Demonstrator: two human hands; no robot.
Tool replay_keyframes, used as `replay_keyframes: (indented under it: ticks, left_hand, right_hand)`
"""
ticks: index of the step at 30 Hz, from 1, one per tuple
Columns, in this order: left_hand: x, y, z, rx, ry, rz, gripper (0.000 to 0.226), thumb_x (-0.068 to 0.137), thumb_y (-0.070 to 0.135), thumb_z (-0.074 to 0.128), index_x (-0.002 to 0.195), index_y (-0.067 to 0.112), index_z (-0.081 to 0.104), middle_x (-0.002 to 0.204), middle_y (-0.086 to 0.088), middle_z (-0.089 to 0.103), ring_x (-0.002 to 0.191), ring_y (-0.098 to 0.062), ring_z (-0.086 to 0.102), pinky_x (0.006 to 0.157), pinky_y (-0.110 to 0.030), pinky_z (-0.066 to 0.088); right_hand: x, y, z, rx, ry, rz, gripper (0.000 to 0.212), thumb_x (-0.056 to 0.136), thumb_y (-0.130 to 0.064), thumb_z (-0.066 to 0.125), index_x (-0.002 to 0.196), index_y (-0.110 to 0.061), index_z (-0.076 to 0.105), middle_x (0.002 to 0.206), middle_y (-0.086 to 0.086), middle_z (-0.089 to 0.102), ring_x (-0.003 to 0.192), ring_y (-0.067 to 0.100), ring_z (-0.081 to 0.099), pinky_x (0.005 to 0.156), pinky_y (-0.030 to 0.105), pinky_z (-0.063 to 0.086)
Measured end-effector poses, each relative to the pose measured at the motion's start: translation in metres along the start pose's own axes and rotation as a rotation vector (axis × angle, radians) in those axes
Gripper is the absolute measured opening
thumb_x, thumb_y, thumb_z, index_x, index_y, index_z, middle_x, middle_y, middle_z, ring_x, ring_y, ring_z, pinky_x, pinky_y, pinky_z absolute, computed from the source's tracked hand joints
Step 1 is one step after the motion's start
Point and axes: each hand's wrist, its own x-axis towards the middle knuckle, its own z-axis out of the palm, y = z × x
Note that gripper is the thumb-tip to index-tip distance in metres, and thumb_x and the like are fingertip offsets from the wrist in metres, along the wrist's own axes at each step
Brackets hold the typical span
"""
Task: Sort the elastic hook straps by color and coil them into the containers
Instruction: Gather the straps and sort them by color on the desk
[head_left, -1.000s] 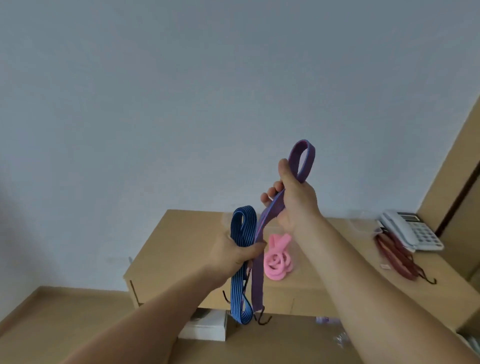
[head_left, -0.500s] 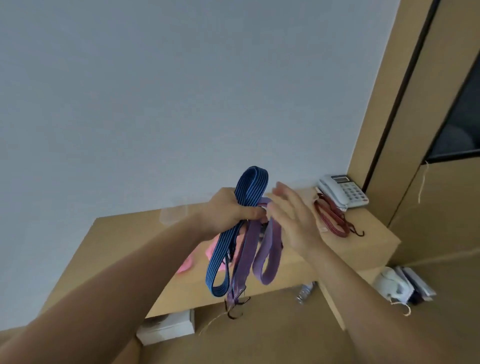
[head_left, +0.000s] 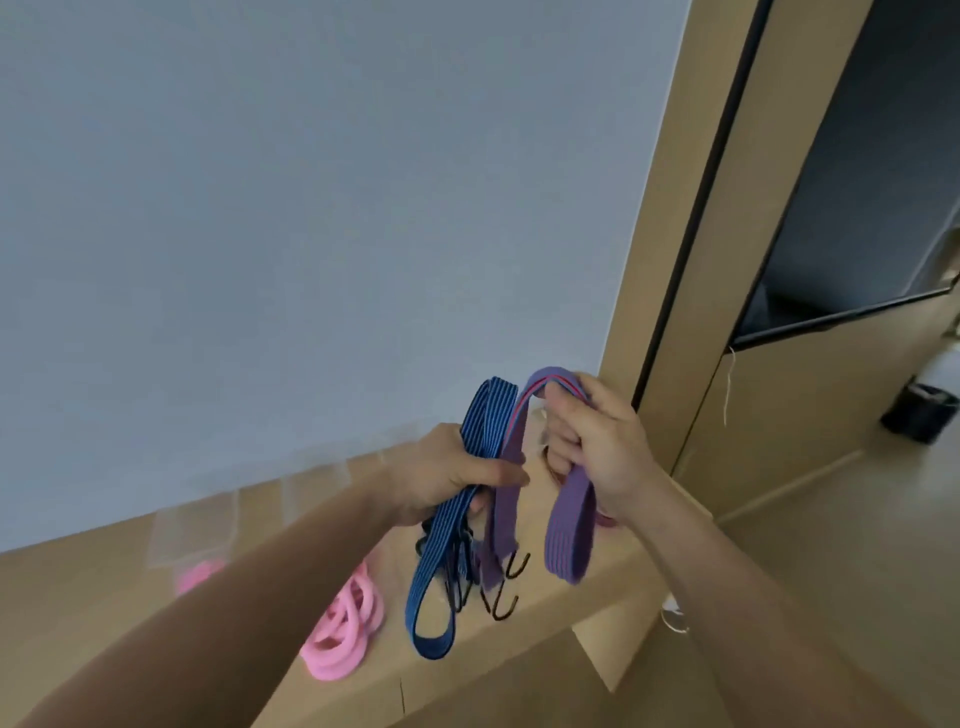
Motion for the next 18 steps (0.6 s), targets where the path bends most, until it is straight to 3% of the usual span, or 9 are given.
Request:
replay_keyframes:
  ticks: [2, 4, 7, 9, 11, 13, 15, 17, 18]
  left_hand:
    - [0.017, -0.003, -0.003, -0.058, 0.025, 0.037, 0.060, 0.068, 0.024, 0.080, 0.095, -0.025, 0.057, 0.047, -0.013, 0.050, 0.045, -0.025, 0.045, 0.054, -0.030, 0.043]
    - [0.036, 0.000, -0.004, -0.158, 0.075, 0.075, 0.050, 0.079, 0.017, 0.075, 0.094, -0.027, 0.056, 0.047, -0.013, 0.048, 0.043, -0.025, 0.044, 0.050, -0.028, 0.042]
    - [0.064, 0.015, -0.002, -0.307, 0.116, 0.109, 0.027, 0.089, 0.010, 0.064, 0.075, -0.013, 0.063, 0.046, -0.010, 0.045, 0.041, -0.023, 0.040, 0.045, -0.026, 0.038]
    - [0.081, 0.023, 0.001, -0.391, 0.102, 0.108, 0.029, 0.090, 0.007, 0.060, 0.062, 0.002, 0.059, 0.045, -0.009, 0.044, 0.040, -0.022, 0.039, 0.044, -0.026, 0.037]
    - [0.098, 0.029, 0.005, -0.407, 0.068, 0.097, 0.027, 0.090, 0.006, 0.060, 0.063, 0.006, 0.055, 0.047, -0.009, 0.043, 0.040, -0.021, 0.039, 0.044, -0.025, 0.038]
    - [0.117, 0.031, 0.009, -0.364, 0.071, 0.070, 0.021, 0.089, 0.007, 0.064, 0.069, 0.006, 0.056, 0.049, -0.009, 0.046, 0.042, -0.022, 0.042, 0.045, -0.026, 0.040]
    - [0.137, 0.027, 0.013, -0.354, 0.146, 0.037, 0.017, 0.087, 0.009, 0.069, 0.077, 0.006, 0.056, 0.053, -0.008, 0.050, 0.044, -0.022, 0.047, 0.047, -0.028, 0.045]
    - [0.162, 0.017, 0.022, -0.400, 0.257, -0.012, 0.018, 0.086, 0.010, 0.073, 0.081, 0.006, 0.057, 0.057, -0.007, 0.053, 0.047, -0.021, 0.052, 0.051, -0.031, 0.049]
    - [0.169, 0.011, 0.025, -0.436, 0.296, -0.040, 0.018, 0.086, 0.011, 0.074, 0.080, 0.006, 0.057, 0.057, -0.006, 0.054, 0.047, -0.020, 0.053, 0.051, -0.030, 0.050]
  right_hand:
    - [0.016, 0.005, -0.014, -0.124, 0.072, -0.018, 0.021, 0.090, -0.036, 0.061, 0.074, -0.022, 0.060, 0.057, -0.005, 0.038, 0.043, 0.010, 0.027, 0.043, 0.027, 0.023]
    - [0.024, 0.020, -0.026, -0.270, 0.128, 0.017, 0.035, 0.094, -0.046, 0.060, 0.098, -0.011, 0.063, 0.061, -0.008, 0.048, 0.046, 0.009, 0.035, 0.044, 0.024, 0.029]
    - [0.020, 0.055, -0.035, -0.326, 0.037, 0.044, 0.050, 0.091, -0.049, 0.059, 0.128, -0.014, 0.057, 0.094, -0.003, 0.068, 0.080, 0.018, 0.063, 0.071, 0.034, 0.053]
    - [0.017, 0.074, -0.041, -0.428, -0.058, 0.019, 0.045, 0.091, -0.052, 0.062, 0.119, -0.017, 0.060, 0.100, 0.011, 0.067, 0.089, 0.022, 0.064, 0.079, 0.037, 0.052]
    - [0.022, 0.081, -0.047, -0.428, -0.061, 0.052, 0.056, 0.082, -0.065, 0.063, 0.104, -0.014, 0.064, 0.084, 0.022, 0.059, 0.074, 0.026, 0.059, 0.068, 0.034, 0.051]
    - [0.032, 0.086, -0.056, -0.340, 0.005, 0.098, 0.063, 0.076, -0.068, 0.067, 0.094, -0.007, 0.065, 0.074, 0.014, 0.058, 0.069, 0.022, 0.058, 0.066, 0.029, 0.048]
    - [0.045, 0.089, -0.071, -0.211, 0.096, 0.132, 0.059, 0.078, -0.061, 0.070, 0.090, -0.003, 0.064, 0.075, 0.012, 0.063, 0.070, 0.027, 0.061, 0.069, 0.035, 0.050]
    - [0.060, 0.099, -0.091, -0.092, 0.141, 0.168, 0.044, 0.089, -0.043, 0.067, 0.101, -0.001, 0.067, 0.094, 0.024, 0.067, 0.089, 0.041, 0.065, 0.085, 0.051, 0.053]
    - [0.064, 0.103, -0.095, -0.076, 0.131, 0.178, 0.033, 0.094, -0.036, 0.064, 0.109, -0.007, 0.068, 0.103, 0.023, 0.069, 0.101, 0.040, 0.066, 0.093, 0.052, 0.051]
